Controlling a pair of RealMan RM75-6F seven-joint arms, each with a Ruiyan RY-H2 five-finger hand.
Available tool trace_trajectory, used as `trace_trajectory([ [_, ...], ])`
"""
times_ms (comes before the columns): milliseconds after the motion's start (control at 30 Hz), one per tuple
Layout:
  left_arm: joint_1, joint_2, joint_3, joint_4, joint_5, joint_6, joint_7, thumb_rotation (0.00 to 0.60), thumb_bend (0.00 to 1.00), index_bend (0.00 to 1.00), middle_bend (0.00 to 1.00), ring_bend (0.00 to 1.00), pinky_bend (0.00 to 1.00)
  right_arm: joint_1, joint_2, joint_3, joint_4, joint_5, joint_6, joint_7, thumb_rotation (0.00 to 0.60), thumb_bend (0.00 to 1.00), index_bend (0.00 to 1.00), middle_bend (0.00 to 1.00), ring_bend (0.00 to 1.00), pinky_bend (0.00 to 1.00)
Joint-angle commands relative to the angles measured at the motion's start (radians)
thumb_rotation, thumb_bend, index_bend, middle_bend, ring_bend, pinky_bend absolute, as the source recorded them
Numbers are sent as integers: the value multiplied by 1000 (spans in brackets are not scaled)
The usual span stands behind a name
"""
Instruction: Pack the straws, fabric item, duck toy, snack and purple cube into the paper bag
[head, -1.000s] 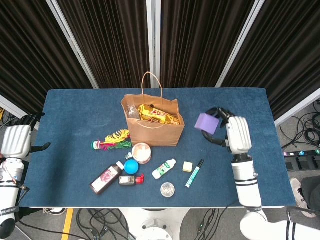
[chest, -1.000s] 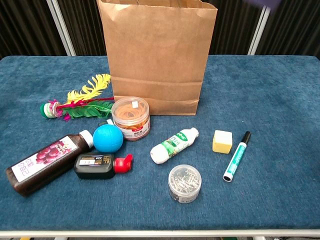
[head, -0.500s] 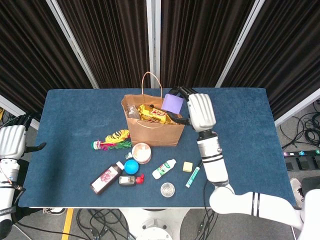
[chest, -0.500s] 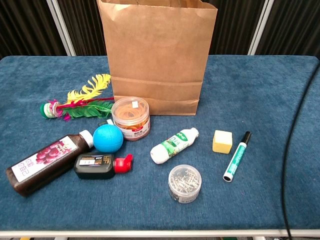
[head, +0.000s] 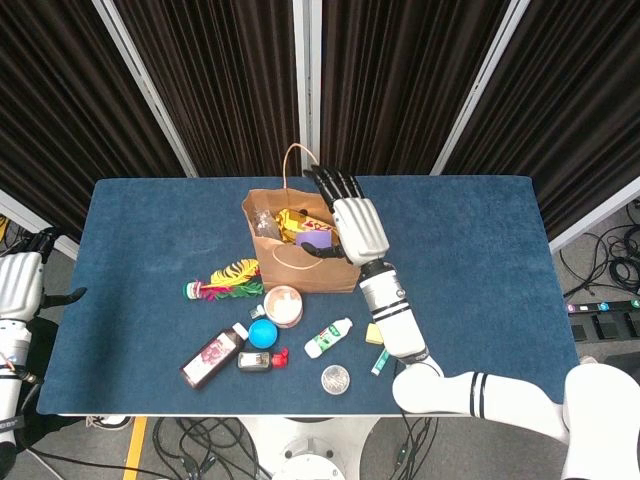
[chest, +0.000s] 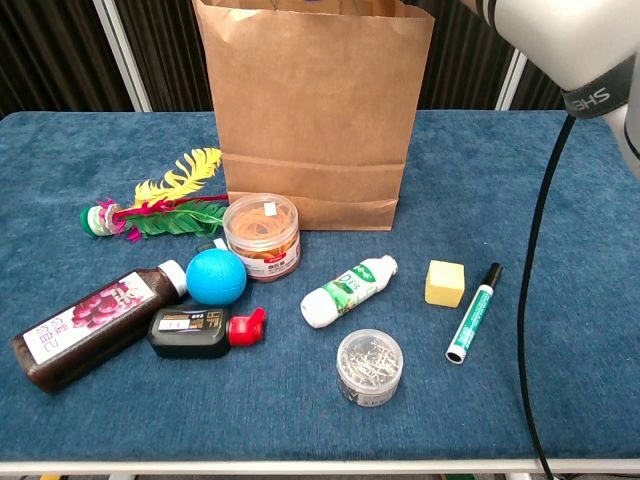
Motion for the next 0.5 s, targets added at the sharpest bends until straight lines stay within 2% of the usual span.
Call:
trace_trajectory([
  [33,-3,-1,-1,-8,6,4,8,600,92,251,305,224,325,-22,25,-7,-10,-94,51,72,600,0,39,7,0,0],
  [133,-5,-3,-2,-18,9,6,12,600,92,251,304,222,325,-54,62,-19,-56,-152,97,91,600,0,38,10,0,0],
  [233,-3,-6,3,-30,15,9,18,600,93,250,304,221,325,-127,132,-60,-127,-261,191,97,600,0,38,24,0,0],
  [300,-2,-12,9,-36,21,8,18,600,93,251,304,222,325,-194,191,-100,-152,-342,271,79,600,0,37,43,0,0],
  [367,3,-24,19,-39,29,10,13,600,92,251,304,222,327,-271,239,-151,-132,-417,366,52,600,0,36,73,0,0],
  [500,13,-64,50,-13,82,26,5,600,90,251,304,221,328,-427,311,-270,-57,-454,468,41,600,0,35,83,0,0],
])
